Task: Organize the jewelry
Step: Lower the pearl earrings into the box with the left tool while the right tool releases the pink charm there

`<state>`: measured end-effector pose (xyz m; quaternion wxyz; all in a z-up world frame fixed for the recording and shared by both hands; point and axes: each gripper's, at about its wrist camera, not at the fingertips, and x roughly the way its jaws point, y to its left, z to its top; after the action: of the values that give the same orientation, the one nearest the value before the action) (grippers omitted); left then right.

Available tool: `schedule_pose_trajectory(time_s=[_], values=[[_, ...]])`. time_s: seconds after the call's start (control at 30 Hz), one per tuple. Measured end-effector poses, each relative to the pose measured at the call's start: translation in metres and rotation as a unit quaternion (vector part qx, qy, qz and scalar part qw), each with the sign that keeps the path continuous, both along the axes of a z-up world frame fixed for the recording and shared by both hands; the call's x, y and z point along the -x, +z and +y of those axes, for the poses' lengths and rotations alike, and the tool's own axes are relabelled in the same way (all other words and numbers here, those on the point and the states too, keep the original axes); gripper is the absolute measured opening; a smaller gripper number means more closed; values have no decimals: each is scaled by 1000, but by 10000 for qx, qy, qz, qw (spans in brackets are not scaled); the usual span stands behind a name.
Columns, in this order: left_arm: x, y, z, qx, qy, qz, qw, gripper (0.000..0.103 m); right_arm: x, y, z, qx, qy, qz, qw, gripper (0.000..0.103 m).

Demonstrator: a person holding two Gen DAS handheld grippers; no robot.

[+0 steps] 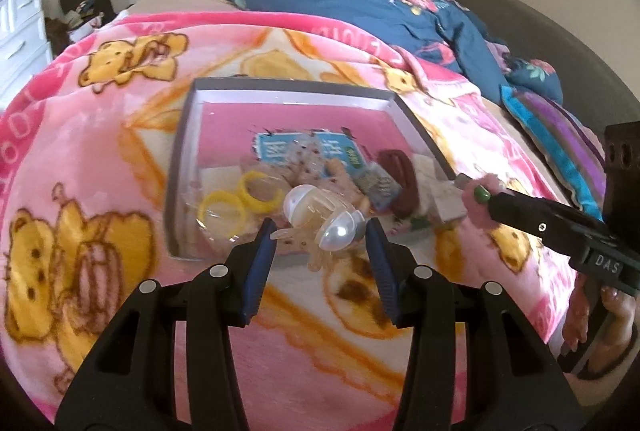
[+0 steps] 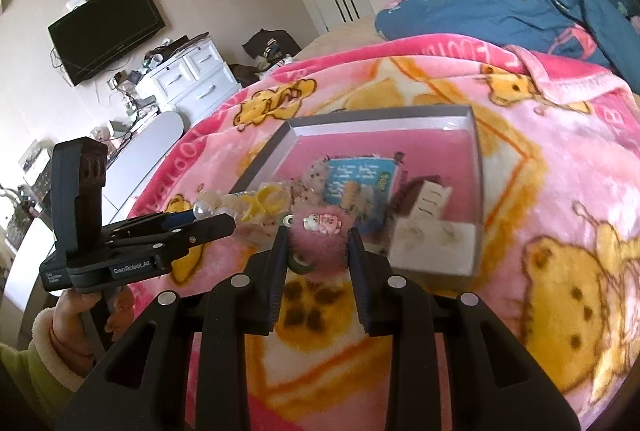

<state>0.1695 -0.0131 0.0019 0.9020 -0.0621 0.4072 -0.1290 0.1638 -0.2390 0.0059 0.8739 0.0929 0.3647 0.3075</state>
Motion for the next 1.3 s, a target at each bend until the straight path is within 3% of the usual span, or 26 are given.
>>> schedule_pose_trajectory(time_s=[0.33,0.63,0.7,0.83,1.0,1.17,1.3], values=[[-21,-12,23,19,355,96,9993,38,-27,-3,24,187,-29,-83,9998,28],[-36,-20,22,83,387,161,9991,38,-50,-19,28,344,-259,83,9990,28],[-38,-21,22,87,381,162,9991,31,-53,-22,27,353,-311,150,9988,28],[-43,-22,19,98,357,134,9992,30,-58,-29,25,401,-429,229,9980,28],[-45,-23,16,112,334,163,9992,30,-59,-31,20,336,-536,287,9976,32],[-44,-21,14,95,312,162,9993,30,-53,-26,15,243,-603,203,9977,48],[-41,-19,12,88,290,156,9994,30,-44,-20,13,256,-587,65,9979,50]])
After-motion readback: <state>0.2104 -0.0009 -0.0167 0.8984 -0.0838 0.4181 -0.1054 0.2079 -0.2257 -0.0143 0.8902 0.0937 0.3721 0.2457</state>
